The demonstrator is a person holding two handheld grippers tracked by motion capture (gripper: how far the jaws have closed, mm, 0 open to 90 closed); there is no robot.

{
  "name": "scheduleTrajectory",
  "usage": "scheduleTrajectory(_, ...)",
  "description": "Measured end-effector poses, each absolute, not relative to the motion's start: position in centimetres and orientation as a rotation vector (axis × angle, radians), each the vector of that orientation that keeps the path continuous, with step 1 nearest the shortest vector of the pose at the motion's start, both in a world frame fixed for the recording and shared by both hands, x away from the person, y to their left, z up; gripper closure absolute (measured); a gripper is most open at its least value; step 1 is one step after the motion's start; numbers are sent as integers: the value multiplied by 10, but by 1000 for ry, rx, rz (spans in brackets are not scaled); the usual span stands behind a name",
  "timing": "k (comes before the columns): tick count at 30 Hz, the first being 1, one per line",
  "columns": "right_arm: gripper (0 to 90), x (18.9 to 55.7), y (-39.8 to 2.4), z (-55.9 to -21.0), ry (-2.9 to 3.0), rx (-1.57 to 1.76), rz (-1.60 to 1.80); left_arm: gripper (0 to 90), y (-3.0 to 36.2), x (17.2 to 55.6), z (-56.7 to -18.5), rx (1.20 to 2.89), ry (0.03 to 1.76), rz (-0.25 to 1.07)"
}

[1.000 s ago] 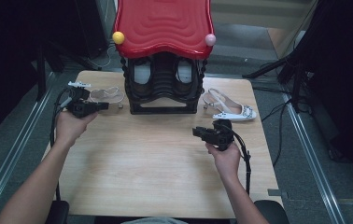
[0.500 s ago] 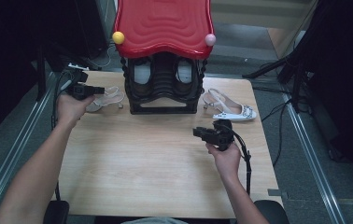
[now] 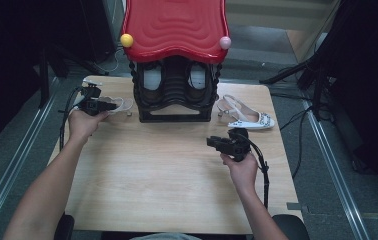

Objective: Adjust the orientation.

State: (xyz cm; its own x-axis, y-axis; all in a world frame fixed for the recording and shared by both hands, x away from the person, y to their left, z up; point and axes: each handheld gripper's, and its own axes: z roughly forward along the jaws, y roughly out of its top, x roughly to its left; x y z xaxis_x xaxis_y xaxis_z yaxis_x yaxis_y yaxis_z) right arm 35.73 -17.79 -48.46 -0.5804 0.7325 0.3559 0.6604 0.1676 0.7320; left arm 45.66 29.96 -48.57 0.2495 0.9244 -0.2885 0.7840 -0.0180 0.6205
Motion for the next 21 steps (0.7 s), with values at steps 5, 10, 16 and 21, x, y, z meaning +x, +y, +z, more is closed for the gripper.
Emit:
scheduleTrajectory(5,746,357,-178,-484,2340,1396,1393,900,304,453,-487,1828,1569,242)
scheduleTrajectory(10,745,357,-177,-485,2341,1399,1395,900,309,449,-487,1864,1550,231)
scheduleTrajectory(16,745,357,-178,-485,2337,1403,1400,900,319,446,-486,1897,1568,218)
scheduleTrajectory(21,745,357,-178,-485,2335,1409,1398,889,332,443,-484,1896,1605,209)
